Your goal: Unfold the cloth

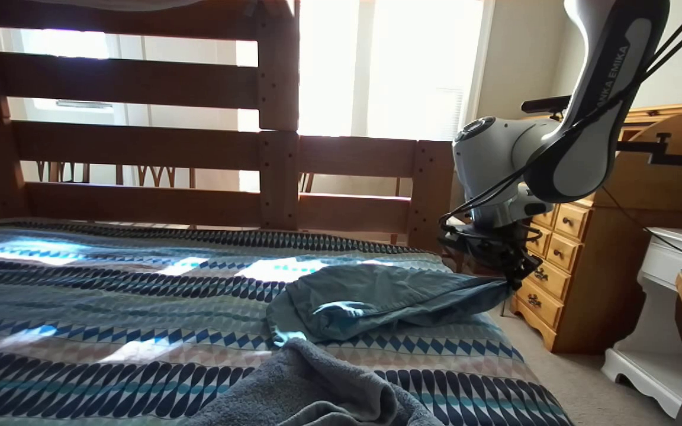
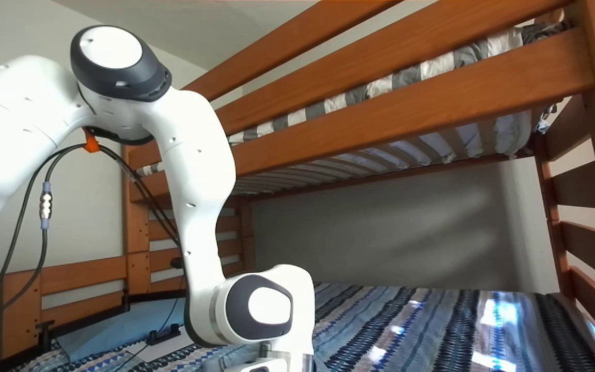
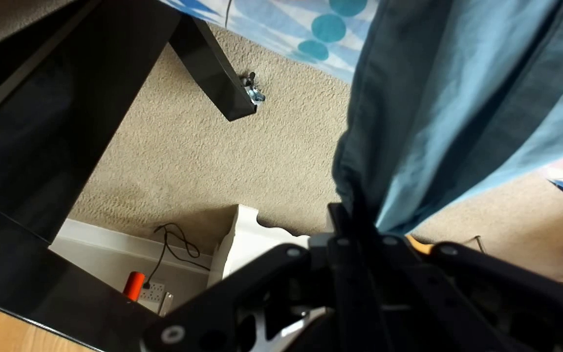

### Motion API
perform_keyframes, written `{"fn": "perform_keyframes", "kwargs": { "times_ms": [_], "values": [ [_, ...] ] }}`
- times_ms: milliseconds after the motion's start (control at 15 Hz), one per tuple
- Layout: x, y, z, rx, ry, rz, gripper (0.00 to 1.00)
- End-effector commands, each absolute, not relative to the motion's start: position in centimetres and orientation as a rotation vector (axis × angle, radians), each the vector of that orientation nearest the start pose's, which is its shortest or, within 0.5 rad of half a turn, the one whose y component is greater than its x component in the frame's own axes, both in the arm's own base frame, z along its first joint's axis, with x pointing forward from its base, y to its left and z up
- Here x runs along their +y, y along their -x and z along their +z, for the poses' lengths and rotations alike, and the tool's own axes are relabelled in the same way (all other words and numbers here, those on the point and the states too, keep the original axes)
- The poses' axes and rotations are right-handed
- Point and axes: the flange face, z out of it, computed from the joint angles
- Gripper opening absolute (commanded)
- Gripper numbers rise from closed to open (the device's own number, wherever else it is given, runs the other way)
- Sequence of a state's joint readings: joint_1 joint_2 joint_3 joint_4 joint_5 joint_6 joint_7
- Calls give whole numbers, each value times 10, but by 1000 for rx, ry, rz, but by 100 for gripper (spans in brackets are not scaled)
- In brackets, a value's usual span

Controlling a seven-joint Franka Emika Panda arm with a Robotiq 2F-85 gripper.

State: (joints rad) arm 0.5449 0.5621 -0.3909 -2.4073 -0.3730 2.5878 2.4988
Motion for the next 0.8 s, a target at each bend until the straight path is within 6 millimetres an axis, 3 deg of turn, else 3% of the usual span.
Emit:
{"fn": "perform_keyframes", "kwargs": {
  "times_ms": [0,67,200,467,733],
  "values": [
    [46,-436,79,2960,1963,-452,4],
    [46,-436,79,2960,1963,-452,29],
    [43,-431,78,2991,1912,-444,36],
    [33,-420,81,3011,1850,-450,64],
    [53,-430,97,2748,1965,-471,92]
  ]
}}
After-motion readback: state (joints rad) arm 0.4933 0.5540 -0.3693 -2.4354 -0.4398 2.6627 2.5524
